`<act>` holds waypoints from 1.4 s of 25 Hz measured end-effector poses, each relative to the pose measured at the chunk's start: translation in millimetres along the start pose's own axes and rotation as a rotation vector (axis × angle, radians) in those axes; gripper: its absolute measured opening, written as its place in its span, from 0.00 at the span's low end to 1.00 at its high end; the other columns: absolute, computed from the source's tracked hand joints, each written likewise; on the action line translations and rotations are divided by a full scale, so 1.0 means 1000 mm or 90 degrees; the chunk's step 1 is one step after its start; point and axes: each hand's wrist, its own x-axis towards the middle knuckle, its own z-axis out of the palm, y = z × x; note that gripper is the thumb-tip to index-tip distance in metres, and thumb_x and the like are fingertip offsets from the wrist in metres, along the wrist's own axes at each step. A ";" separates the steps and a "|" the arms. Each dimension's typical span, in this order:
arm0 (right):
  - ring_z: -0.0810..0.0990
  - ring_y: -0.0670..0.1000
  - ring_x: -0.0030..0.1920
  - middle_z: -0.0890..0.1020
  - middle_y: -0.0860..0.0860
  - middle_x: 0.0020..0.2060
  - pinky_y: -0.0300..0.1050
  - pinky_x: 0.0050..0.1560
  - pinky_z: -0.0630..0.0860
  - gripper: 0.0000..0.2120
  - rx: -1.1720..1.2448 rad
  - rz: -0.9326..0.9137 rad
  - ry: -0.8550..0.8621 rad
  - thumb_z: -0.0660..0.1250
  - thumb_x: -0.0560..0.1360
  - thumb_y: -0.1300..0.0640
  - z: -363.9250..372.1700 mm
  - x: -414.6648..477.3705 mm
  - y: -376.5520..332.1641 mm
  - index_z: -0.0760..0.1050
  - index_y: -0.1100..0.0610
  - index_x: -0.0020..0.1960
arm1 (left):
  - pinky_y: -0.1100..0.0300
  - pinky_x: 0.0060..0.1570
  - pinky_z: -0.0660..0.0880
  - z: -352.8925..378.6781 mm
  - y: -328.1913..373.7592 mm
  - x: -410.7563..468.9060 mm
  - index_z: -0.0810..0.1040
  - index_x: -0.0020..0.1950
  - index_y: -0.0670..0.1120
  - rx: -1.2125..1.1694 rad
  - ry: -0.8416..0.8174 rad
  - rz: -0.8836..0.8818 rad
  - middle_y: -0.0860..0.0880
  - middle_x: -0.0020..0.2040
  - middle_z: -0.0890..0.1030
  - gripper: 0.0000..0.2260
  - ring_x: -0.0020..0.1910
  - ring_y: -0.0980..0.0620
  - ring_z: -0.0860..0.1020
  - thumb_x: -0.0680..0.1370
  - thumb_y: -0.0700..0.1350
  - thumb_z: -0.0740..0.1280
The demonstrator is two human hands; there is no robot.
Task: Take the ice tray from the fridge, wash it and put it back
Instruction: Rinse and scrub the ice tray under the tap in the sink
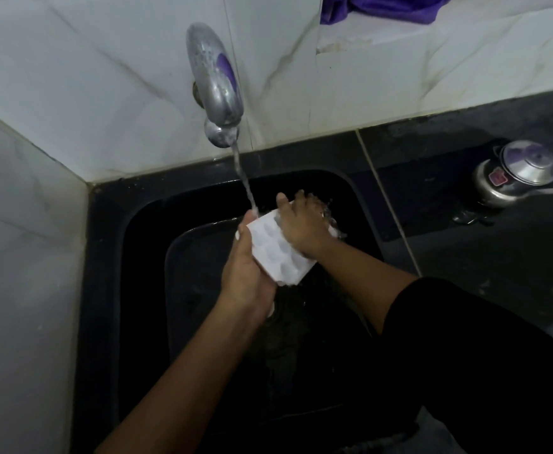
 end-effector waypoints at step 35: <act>0.82 0.47 0.52 0.83 0.52 0.55 0.39 0.53 0.78 0.09 0.649 -0.162 -0.017 0.69 0.79 0.64 -0.047 -0.078 -0.019 0.82 0.53 0.56 | 0.38 0.56 0.78 -0.072 0.033 -0.045 0.79 0.57 0.41 -0.174 0.217 0.029 0.37 0.62 0.82 0.15 0.58 0.36 0.81 0.87 0.48 0.56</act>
